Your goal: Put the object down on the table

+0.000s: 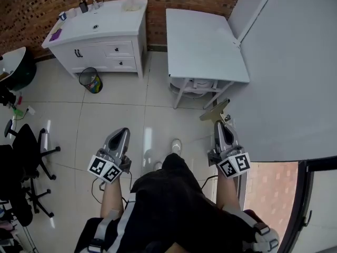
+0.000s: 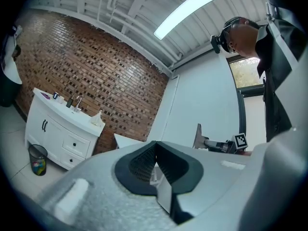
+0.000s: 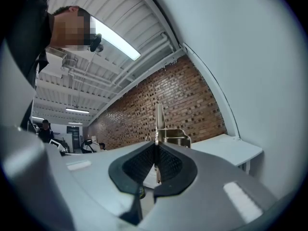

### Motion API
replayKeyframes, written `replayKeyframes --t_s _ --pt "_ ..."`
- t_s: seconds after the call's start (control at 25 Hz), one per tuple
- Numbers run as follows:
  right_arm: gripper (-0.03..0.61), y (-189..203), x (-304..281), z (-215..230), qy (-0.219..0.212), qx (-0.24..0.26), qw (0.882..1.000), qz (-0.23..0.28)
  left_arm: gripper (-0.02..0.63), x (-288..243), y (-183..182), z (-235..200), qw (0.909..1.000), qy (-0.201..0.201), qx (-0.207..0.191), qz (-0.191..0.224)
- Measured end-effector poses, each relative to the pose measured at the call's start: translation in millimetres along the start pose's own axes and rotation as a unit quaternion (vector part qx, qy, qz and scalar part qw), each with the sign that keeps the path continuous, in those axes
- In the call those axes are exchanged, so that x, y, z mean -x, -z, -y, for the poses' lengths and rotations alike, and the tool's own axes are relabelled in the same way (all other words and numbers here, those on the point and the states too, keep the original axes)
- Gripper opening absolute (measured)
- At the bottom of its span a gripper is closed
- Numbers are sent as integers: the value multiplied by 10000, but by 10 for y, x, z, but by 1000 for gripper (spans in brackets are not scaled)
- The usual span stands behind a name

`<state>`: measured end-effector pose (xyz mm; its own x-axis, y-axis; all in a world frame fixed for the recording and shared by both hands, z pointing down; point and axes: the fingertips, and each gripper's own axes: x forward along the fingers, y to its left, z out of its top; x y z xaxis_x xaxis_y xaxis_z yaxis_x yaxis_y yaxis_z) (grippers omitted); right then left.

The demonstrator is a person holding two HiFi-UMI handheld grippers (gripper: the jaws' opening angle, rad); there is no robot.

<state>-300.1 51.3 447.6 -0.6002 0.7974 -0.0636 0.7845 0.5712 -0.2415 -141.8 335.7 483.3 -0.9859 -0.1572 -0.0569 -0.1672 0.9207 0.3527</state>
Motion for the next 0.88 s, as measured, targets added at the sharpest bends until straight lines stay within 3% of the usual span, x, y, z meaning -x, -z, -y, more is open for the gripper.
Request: replayKeyframes --t_s 0.36,0.88 --pt "1 111 -746 25 -379 40 9993 -51 -2 -179 -87 -564 9988 -467 -25 146" --pt "2 -127 -2010 932 -471 47 9989 41 -2 -1665 -412 -1074 9987 -310 -295 265"
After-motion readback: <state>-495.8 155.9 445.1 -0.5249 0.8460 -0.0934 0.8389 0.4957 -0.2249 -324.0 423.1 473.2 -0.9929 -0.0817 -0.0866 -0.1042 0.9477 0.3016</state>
